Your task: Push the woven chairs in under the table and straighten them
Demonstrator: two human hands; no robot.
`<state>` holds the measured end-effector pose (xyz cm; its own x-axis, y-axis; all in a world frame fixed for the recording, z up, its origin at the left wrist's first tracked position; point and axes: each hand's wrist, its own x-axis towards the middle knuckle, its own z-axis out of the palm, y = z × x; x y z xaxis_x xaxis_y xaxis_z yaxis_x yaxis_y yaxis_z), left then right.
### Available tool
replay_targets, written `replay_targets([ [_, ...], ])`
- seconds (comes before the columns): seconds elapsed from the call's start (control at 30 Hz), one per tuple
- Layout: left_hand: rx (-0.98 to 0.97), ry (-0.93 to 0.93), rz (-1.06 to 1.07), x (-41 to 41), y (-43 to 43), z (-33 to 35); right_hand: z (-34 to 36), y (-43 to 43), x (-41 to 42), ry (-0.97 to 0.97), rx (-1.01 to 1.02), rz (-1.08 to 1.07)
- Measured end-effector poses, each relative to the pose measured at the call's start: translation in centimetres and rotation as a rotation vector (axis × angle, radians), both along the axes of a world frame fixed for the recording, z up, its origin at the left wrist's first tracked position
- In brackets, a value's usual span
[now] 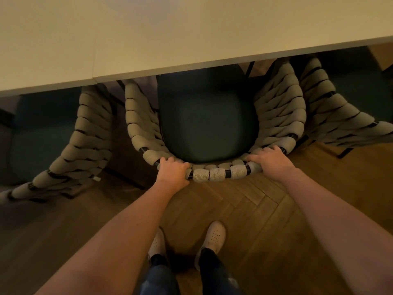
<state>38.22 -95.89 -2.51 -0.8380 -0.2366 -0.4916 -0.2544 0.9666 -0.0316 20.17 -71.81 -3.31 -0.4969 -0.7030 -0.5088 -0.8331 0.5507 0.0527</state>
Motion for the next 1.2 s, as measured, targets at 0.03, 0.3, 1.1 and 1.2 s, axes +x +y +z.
replay_targets([
  [0.03, -0.004, -0.002, 0.0, 0.1, 0.0, 0.0, 0.0, 0.0, 0.0, -0.004, 0.005, 0.006],
  [0.3, 0.023, -0.029, 0.01, -0.9, -0.8, 0.2, 0.2, -1.1, -0.9, -0.005, 0.034, 0.022],
  [1.1, 0.056, -0.109, 0.052, -2.2, -0.9, 0.1, 2.0, -7.2, -3.0, -0.601, 0.375, -0.142],
  [1.2, 0.054, -0.191, 0.057, -2.2, -0.2, 1.4, 3.3, -10.0, -3.7, -0.652, 0.316, 0.006],
])
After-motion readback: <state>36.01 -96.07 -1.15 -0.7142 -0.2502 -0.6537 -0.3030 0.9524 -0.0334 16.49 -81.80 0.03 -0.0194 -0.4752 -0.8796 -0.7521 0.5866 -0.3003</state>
